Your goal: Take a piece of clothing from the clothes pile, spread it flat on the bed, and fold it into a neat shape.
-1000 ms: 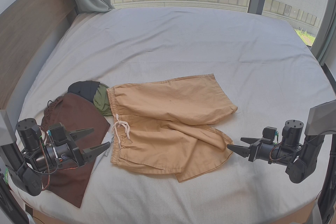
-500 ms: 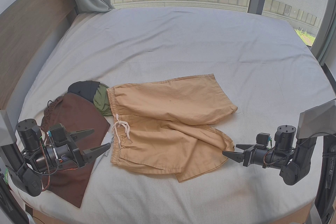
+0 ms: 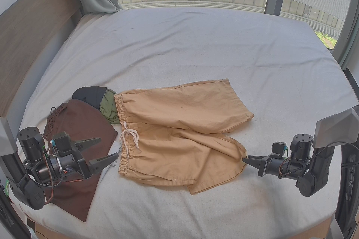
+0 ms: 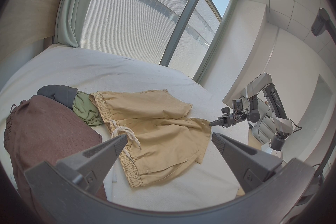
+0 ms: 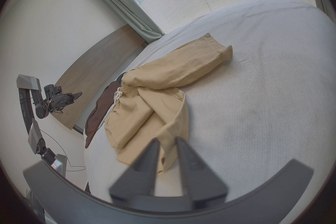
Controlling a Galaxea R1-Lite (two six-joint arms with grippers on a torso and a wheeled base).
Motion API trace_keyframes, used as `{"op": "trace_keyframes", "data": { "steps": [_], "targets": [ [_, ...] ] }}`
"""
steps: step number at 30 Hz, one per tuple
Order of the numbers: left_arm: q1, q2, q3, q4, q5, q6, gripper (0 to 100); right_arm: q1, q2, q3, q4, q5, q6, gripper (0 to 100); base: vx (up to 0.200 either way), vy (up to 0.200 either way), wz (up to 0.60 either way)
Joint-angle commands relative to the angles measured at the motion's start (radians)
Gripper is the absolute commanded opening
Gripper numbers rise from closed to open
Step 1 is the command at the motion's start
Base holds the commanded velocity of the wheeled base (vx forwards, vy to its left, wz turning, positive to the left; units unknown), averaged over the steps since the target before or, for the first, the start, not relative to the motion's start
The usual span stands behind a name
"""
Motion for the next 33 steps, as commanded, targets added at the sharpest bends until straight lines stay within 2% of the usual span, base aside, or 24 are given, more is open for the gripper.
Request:
{"op": "trace_keyframes", "data": {
  "steps": [1,20,33],
  "targets": [
    [0.000,0.002,0.001,0.000,0.000,-0.001,100,-0.001,0.004,-0.001,0.000,0.002,-0.001,0,0.000,0.000,0.00],
    [0.001,0.002,0.001,0.000,0.000,-0.003,100,-0.112,-0.042,-0.033,0.003,0.005,-0.006,0,0.000,0.000,0.00],
    [0.001,0.001,0.005,0.000,-0.002,-0.003,100,-0.139,-0.033,-0.111,0.003,0.000,-0.001,0,0.000,0.000,0.00]
  ]
}}
